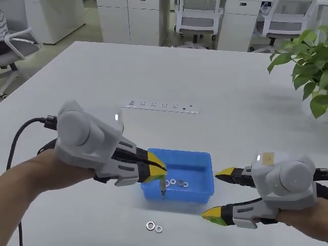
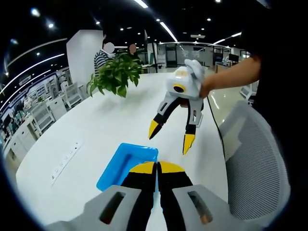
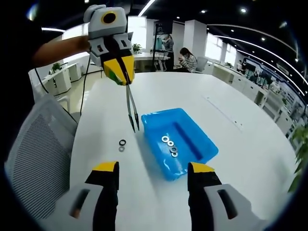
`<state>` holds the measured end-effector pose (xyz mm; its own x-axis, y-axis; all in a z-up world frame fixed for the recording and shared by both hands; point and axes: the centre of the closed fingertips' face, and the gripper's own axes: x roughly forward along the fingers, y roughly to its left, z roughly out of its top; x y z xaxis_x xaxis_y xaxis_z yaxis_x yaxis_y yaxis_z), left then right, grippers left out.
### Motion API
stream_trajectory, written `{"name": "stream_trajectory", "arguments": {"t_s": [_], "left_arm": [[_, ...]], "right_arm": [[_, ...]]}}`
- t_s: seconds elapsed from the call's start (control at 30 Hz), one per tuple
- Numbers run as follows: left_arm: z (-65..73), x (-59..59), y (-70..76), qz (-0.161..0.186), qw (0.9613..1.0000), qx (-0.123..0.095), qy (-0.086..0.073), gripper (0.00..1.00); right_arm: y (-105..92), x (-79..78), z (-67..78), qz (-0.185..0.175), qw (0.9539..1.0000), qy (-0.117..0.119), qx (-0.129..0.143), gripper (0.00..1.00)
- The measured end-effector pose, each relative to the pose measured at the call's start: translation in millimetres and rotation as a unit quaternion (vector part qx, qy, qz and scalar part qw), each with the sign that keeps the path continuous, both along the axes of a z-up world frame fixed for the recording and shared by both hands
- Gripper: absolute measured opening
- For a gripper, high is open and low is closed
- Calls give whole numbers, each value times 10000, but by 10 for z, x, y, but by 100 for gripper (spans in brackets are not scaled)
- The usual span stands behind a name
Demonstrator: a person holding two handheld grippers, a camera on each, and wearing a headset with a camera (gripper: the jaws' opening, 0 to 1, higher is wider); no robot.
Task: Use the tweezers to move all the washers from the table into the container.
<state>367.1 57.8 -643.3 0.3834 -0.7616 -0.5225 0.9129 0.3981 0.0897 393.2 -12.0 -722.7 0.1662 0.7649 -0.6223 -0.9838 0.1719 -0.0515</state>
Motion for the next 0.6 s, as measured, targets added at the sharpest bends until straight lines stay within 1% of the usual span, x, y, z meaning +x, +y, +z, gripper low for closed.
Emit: {"name": "stream_trajectory", "arguments": {"t_s": [0.2,0.33,0.5,0.6], "left_arm": [[-96,-73,-13,-37,10000,12,91,5],[-159,-110,-15,-73,9999,33,117,5],[-269,-159,-20,-129,9997,61,204,5],[-292,-190,-23,-143,9996,55,230,5]], "right_arm": [[-28,-46,-1,-55,10000,8,69,65],[-47,-89,-19,-64,10000,19,74,68],[-69,-136,-35,-88,9999,33,96,72],[-80,-153,-42,-102,9999,34,118,76]]}}
